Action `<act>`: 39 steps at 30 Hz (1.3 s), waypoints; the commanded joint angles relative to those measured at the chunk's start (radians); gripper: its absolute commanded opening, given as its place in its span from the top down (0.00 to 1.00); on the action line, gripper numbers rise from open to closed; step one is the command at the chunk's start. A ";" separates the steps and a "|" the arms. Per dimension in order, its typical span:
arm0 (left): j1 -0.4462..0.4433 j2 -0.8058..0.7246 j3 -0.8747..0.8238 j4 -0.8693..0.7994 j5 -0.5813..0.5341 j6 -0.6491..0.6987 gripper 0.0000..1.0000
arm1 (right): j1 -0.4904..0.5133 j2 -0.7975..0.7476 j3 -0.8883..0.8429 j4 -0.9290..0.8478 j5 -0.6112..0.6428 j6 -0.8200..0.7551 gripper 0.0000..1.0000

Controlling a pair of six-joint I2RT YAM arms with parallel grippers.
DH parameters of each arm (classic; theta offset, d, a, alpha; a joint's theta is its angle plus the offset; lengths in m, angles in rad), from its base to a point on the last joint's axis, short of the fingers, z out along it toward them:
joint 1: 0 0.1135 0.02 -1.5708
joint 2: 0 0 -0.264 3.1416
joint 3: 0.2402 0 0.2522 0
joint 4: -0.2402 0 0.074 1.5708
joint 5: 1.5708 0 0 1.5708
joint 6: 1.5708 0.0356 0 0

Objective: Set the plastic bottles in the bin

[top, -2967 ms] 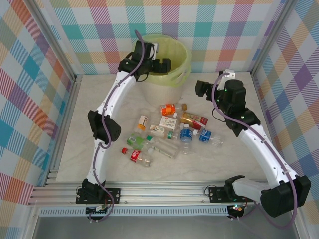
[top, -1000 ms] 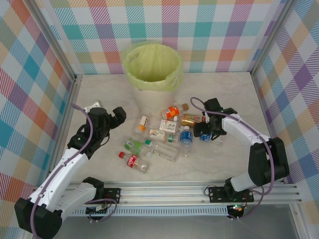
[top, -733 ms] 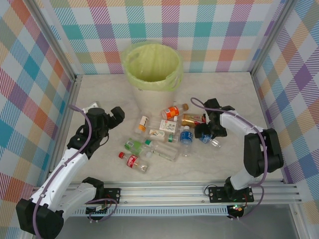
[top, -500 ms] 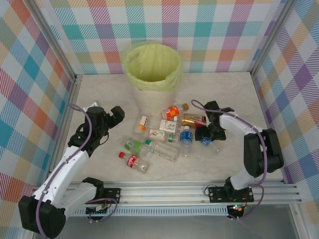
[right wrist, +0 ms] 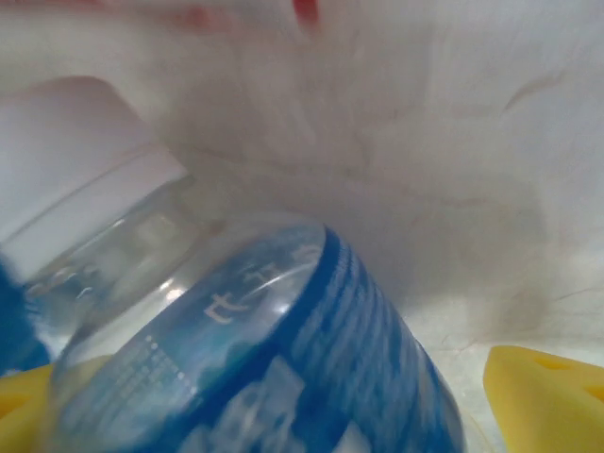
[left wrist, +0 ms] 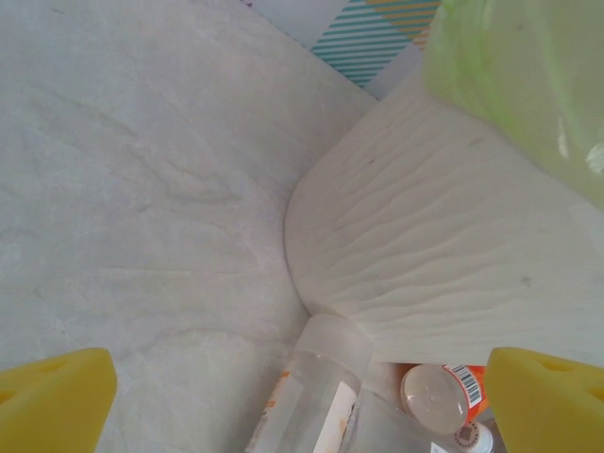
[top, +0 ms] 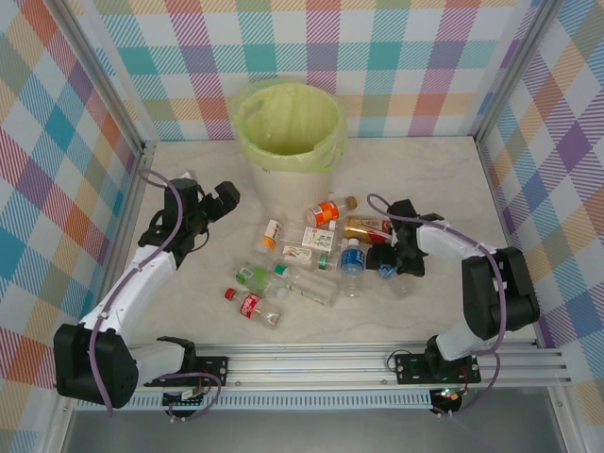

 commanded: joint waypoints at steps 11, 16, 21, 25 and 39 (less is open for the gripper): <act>0.032 0.077 0.107 0.071 0.132 0.021 0.00 | 0.003 -0.088 -0.082 0.007 0.033 0.098 0.27; 0.035 0.090 0.123 0.093 0.197 0.004 0.00 | 0.003 -0.188 -0.113 0.006 0.056 0.111 0.37; 0.038 0.102 0.158 0.099 0.255 -0.026 0.00 | 0.003 -0.346 -0.126 0.046 0.025 0.088 0.42; 0.040 0.096 0.162 0.082 0.240 -0.028 0.00 | 0.002 -0.468 -0.106 0.069 0.012 0.058 0.45; 0.052 0.116 0.151 0.097 0.237 -0.095 0.00 | 0.002 -0.570 0.129 0.332 -0.248 0.087 0.48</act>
